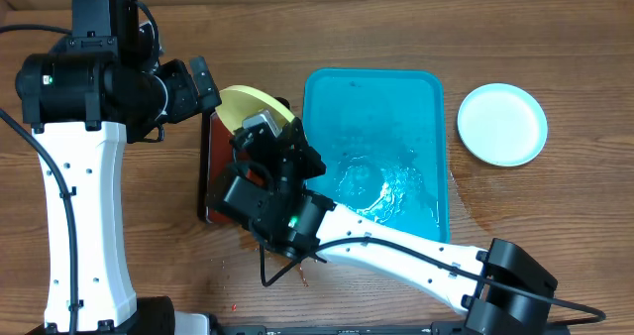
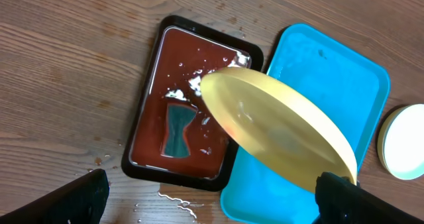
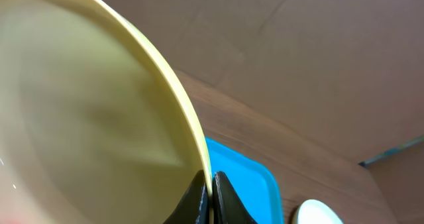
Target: Clean dirty plates on tray and stack at the side
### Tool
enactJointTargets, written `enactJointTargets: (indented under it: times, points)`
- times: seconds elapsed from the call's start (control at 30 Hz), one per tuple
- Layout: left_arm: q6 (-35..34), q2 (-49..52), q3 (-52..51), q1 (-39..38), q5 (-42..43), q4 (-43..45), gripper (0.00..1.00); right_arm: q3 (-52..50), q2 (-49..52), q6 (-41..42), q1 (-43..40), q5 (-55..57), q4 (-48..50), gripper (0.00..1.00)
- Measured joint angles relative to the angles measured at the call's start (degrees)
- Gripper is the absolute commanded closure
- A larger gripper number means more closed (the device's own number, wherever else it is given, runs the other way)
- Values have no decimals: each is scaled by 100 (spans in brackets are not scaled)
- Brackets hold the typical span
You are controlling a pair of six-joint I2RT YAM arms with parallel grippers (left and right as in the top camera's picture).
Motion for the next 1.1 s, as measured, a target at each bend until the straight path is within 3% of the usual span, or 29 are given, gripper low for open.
enactJointTargets:
  times: [0.13, 0.27, 0.57, 0.87, 1.07, 1.1]
  points:
    - [0, 0, 0, 0, -2, 0, 0, 0, 0, 177, -332, -1150, -142, 96]
    - [0, 0, 0, 0, -4, 0, 0, 33, 0, 732, -1303, -3115, -573, 96]
    - [0, 0, 0, 0, -24, 0, 0, 761, -203, 1351, -5134, -7766, -1781, 96]
    - [2, 0, 0, 0, -24, 0, 0, 782, -144, 1480, -8148, -8052, -3075, 96]
    - [0, 0, 0, 0, -24, 0, 0, 203, 310, 1497, -9053, -8046, -3088, 96]
    - [0, 0, 0, 0, -24, 0, 0, 107, 374, 1497, -9103, -8043, -3088, 91]
